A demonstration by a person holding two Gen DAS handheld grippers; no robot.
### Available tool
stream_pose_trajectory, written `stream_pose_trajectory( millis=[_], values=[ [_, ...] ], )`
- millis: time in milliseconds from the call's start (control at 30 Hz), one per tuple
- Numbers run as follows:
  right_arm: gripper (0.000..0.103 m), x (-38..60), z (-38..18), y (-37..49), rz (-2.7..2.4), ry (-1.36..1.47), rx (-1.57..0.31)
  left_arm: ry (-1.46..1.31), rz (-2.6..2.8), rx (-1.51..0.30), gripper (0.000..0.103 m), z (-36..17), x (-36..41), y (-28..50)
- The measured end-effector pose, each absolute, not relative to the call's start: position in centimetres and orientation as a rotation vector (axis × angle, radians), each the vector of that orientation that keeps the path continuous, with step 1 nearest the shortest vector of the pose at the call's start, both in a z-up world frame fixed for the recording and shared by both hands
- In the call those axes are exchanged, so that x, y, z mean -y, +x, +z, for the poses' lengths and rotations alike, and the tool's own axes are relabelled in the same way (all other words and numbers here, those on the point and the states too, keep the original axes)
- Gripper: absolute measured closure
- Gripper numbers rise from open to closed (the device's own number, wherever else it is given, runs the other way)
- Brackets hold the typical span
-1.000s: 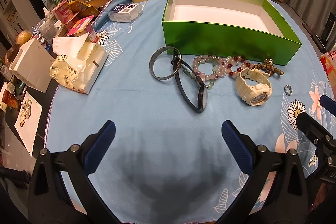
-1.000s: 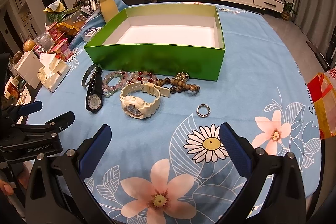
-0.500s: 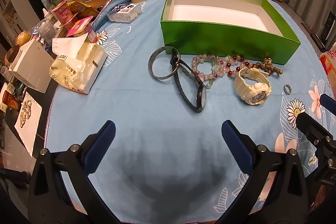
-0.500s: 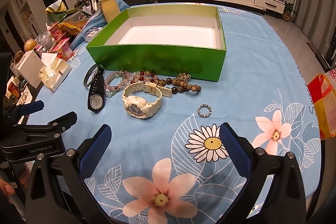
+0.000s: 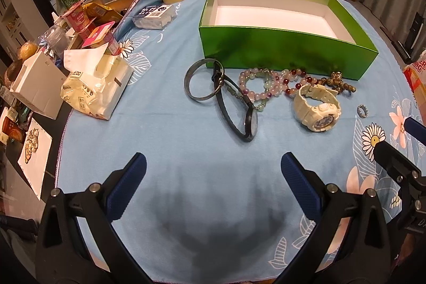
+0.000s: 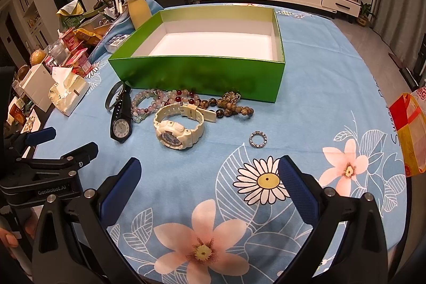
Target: Organize jewelry
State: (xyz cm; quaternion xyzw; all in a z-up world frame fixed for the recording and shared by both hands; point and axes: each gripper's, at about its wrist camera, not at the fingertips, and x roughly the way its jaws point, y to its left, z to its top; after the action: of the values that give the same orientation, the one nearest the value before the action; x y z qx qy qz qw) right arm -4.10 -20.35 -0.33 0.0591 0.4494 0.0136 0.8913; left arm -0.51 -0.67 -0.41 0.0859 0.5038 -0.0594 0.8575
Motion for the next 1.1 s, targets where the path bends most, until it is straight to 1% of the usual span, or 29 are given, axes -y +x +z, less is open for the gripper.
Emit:
stream_pose_trajectory(
  millis=[233,367,600,900,1100],
  values=[
    [0.001,21.7,0.2,-5.0,0.087,0.167,-0.867,0.034,-0.276,-1.064,0.002,-0.7,-0.7,-0.5],
    [0.001,22.1,0.6,-5.8,0.137,0.167,-0.819,0.003,-0.295,-1.046,0.002,-1.2,-1.3,-0.8],
    [0.001,22.8,-1.3,-5.7,0.145,0.195,-0.852,-0.043,-0.309,-1.035,0.002,-2.2,-2.1,-0.9],
    [0.001,23.2,-2.6,-5.7,0.169,0.199,-0.849,-0.062,-0.332,-1.01,0.002,-2.7,-1.9,-0.8],
    [0.003,24.1,-3.3,-5.5,0.141,0.2,-0.846,-0.035,-0.39,-0.976,0.01,-2.4,-0.6,-1.2]
  ],
)
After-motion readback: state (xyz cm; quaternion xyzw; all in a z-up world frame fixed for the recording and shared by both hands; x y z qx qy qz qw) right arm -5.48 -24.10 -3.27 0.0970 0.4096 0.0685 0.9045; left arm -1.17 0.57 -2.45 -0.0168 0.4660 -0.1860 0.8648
